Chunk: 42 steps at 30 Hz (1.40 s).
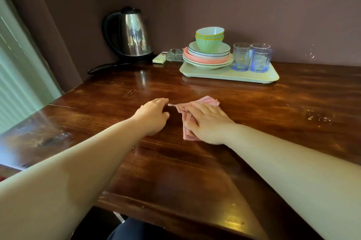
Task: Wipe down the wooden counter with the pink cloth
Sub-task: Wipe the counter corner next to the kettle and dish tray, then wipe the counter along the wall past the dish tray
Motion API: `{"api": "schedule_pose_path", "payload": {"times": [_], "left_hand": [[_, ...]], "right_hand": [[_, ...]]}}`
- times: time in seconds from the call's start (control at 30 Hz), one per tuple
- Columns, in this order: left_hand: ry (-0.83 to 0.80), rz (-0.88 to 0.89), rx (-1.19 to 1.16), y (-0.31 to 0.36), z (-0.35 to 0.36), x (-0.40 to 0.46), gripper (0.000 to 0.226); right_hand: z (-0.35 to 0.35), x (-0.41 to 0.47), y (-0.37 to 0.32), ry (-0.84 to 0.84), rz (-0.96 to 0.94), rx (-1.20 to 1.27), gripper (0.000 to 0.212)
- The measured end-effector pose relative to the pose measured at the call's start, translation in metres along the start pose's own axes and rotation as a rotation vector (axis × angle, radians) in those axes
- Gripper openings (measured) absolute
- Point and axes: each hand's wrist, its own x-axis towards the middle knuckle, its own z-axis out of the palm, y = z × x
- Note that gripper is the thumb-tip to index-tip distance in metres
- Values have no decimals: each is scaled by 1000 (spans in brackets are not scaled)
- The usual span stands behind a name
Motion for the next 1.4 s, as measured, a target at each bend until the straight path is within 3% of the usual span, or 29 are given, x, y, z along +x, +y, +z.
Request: {"api": "schedule_pose_path", "payload": {"times": [0.07,0.3,0.4,0.5,0.57,0.67,0.73,0.83,0.93,1.07,1.2,1.3,1.4], "left_hand": [[30,-23,46,3,-4,-5,54],[-8,-26,134,0,-15,-30,53],[60,-60,59,7,-14,-34,53],[189,3,-91,24,-8,-38,46],[201,94,-126,41,1,-40,35],[68,228,85,65,21,-31,31],[54,161,126,73,31,-16,38],[151,-2,294,84,38,-3,44],[209,84,476,88,55,-1,47],[-34,103,262,66,54,13,57],[-106,202,356,62,50,10,61],[-124,318,432,53,60,-1,81],[-63,187,332,58,57,12,64]], "right_hand": [[-3,7,-10,14,41,-26,56],[12,-12,-18,-22,-83,-33,57],[0,5,-30,-20,-70,50,54],[-19,11,-20,255,66,375,34],[-29,7,-5,418,227,376,17],[-31,-2,13,340,360,361,19],[-26,-7,21,344,377,388,23],[-19,-14,31,400,373,273,31],[-11,-23,48,248,330,65,44],[-1,-25,64,158,304,45,52],[3,-22,61,234,303,29,51],[7,-20,64,252,300,21,50],[7,-21,64,255,295,36,49]]}}
